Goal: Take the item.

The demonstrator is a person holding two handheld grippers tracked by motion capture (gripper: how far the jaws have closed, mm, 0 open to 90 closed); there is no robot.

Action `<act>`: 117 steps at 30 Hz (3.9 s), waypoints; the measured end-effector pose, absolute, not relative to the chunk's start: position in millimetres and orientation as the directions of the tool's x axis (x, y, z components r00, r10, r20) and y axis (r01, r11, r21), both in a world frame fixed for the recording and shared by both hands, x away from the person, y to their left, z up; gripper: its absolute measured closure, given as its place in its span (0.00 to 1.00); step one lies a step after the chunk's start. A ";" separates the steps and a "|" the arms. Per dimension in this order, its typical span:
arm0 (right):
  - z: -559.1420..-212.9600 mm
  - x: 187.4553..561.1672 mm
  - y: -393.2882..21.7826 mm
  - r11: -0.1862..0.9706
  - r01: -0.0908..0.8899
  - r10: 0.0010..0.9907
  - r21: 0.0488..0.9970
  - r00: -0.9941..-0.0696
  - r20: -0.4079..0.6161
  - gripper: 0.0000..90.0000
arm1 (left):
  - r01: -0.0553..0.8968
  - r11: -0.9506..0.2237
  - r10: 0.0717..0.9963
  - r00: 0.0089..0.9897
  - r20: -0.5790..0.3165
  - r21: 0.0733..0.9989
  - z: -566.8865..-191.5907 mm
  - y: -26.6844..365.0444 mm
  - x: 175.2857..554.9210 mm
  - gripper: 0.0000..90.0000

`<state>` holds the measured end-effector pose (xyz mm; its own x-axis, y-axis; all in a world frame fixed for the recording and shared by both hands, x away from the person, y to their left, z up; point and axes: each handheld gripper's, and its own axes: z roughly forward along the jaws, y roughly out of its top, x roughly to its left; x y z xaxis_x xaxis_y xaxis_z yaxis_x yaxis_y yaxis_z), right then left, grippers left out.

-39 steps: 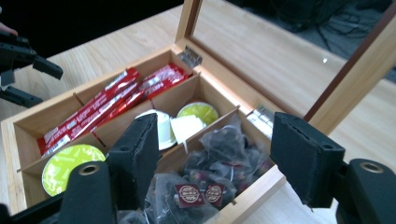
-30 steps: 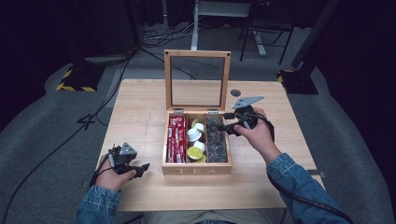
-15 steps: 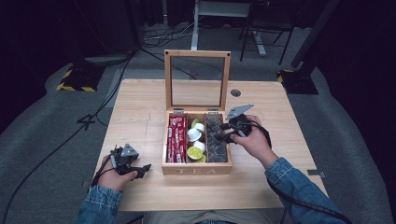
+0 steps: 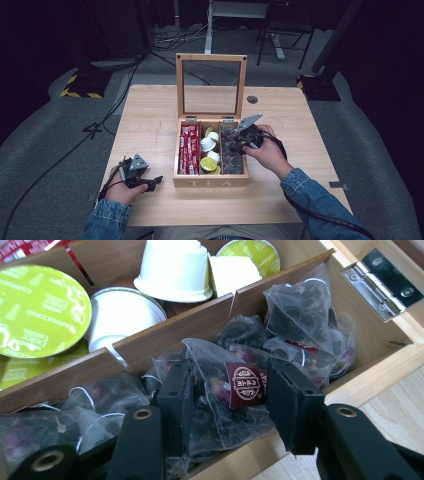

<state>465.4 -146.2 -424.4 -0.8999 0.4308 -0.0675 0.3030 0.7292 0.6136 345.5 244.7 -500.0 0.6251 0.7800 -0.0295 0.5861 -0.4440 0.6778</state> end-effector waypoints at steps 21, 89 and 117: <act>-424.2 463.1 -147.3 0.713 0.286 0.432 0.640 -0.898 -0.079 0.86 | 0.565 -0.446 0.775 0.632 -0.016 0.694 -502.9 244.9 346.4 0.24; -330.7 486.7 -231.2 0.456 0.287 0.618 0.843 -0.783 -0.068 0.86 | 0.593 -0.431 0.800 0.600 -0.016 0.680 -504.2 248.3 360.2 0.10; -351.2 506.7 -272.5 0.472 0.404 0.716 0.784 -0.695 -0.072 0.85 | 0.604 -0.431 0.805 0.594 -0.018 0.671 -504.6 246.0 362.3 0.05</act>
